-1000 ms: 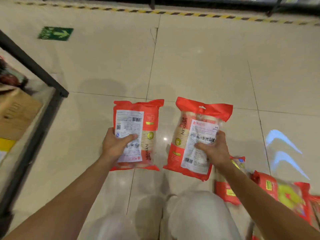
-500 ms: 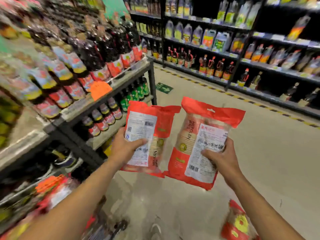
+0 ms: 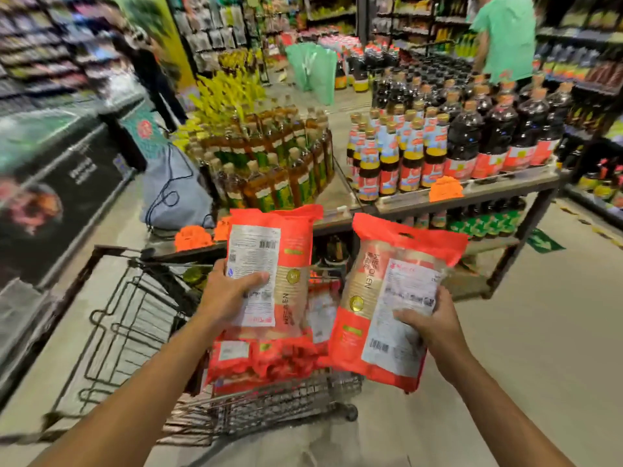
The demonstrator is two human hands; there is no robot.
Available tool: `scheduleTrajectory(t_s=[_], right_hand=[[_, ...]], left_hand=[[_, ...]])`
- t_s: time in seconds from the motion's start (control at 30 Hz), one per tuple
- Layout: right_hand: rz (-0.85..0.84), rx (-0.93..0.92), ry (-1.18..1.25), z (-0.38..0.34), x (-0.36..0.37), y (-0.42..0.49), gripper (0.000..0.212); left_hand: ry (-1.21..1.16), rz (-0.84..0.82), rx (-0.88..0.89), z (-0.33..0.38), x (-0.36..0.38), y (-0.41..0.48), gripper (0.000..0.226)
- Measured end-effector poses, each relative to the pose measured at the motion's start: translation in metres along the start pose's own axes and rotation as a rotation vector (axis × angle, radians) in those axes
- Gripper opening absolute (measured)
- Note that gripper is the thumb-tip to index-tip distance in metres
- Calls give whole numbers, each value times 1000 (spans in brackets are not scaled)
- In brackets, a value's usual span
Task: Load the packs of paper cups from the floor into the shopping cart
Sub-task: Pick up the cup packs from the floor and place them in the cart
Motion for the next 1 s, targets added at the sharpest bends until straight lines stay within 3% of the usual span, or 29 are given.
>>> scheduleTrajectory(t_s=[0.1, 0.27, 0.37, 0.43, 0.5, 0.57, 0.6, 0.73, 0.77, 0.87, 1.0], right_hand=[[-78, 24, -48, -3, 65, 19, 66], [-187, 47, -176, 11, 189, 67, 47], [-248, 115, -265, 50, 266, 109, 51], [-316, 201, -327, 84, 313, 134, 63], [-335, 300, -380, 130, 347, 164, 97], [-343, 352, -412, 190, 369, 196, 118], [-325, 375, -462, 196, 380, 204, 119], [-305, 444, -587, 233, 402, 228, 70], [-296, 471, -591, 243, 404, 234, 71], [-302, 519, -574, 267, 405, 242, 87], [-298, 450, -654, 238, 412, 231, 61]], left_hand=[[-97, 151, -65, -23, -72, 13, 53], [-179, 220, -261, -94, -167, 58, 63], [-150, 286, -398, -151, -206, 93, 59], [-64, 326, -487, -188, -222, 119, 51], [102, 356, -541, -222, -230, 151, 45], [275, 294, -621, -255, -232, 185, 54], [332, 266, -649, -277, -234, 201, 67], [338, 215, -733, -380, -240, 251, 104], [344, 211, -735, -375, -232, 258, 107], [326, 212, -744, -370, -215, 272, 96], [511, 113, -724, -365, -213, 272, 69]])
Point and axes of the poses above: each hand's wrist, its own y-axis towards the middle knuckle, its own x-axis out of the palm, z = x × y, the point moved 4 cm from there along y, towards the middle knuckle, and after that the axes turned 12 degrees about -y, right-handed, at the moved point
